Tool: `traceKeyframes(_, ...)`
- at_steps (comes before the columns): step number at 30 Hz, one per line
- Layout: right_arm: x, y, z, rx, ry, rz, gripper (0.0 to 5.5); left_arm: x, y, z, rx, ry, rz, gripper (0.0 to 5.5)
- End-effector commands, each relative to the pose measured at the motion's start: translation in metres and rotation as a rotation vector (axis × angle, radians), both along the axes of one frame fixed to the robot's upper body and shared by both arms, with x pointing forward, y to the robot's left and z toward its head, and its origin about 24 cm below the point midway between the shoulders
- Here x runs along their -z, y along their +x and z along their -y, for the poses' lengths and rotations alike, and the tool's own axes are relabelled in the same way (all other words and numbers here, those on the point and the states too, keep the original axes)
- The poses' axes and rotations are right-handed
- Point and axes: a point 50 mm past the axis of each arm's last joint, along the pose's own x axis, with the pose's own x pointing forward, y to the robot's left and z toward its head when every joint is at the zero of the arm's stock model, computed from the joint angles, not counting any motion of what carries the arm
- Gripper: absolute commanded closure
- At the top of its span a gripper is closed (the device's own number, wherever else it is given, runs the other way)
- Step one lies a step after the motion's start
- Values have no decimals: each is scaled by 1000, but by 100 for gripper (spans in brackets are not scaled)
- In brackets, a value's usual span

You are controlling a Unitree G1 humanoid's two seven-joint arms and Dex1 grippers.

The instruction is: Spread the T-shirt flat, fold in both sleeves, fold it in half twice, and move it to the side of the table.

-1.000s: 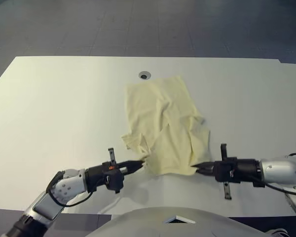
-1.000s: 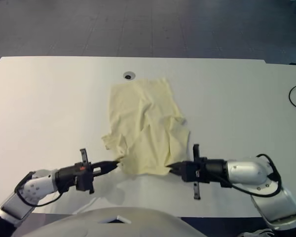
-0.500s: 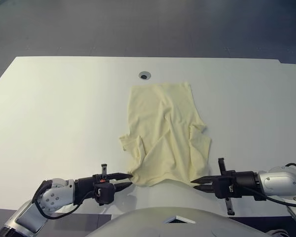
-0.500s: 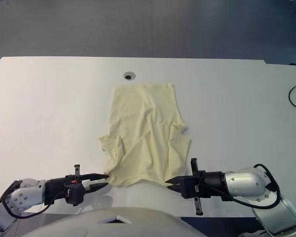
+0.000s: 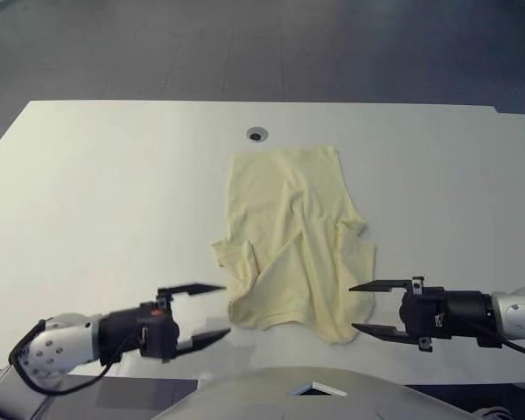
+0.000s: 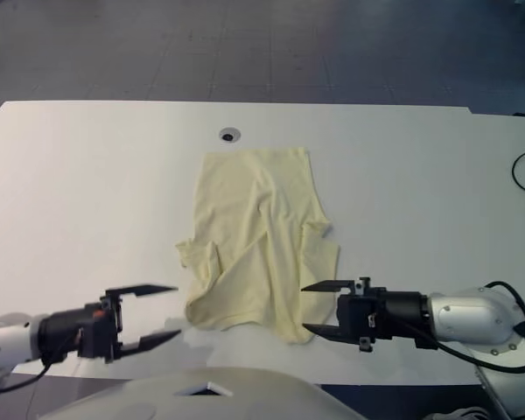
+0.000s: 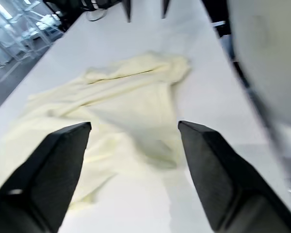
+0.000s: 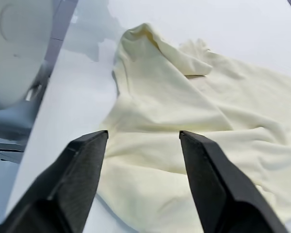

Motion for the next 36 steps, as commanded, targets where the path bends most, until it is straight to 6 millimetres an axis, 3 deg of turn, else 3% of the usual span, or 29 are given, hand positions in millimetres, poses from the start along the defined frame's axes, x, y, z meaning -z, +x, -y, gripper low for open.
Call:
traceKeyframes(1,9,24,5,125,-28,102,203,19,34,-1,-158,99,124,136)
traceKeyframes(8,40,61,28,323,-172,176,83,51,57,26,-171,197,248,12)
traceKeyframes(12,51,77,32,407,-204,203,20,56,62,35,-173,165,260,10)
traceKeyframes(17,61,91,37,470,-223,232,12,56,65,35,-181,153,262,10)
traceKeyframes(25,72,88,44,454,-307,216,12,56,62,19,-201,216,248,10)
traceKeyframes(36,66,69,67,466,-396,178,12,66,51,-9,-243,328,185,10)
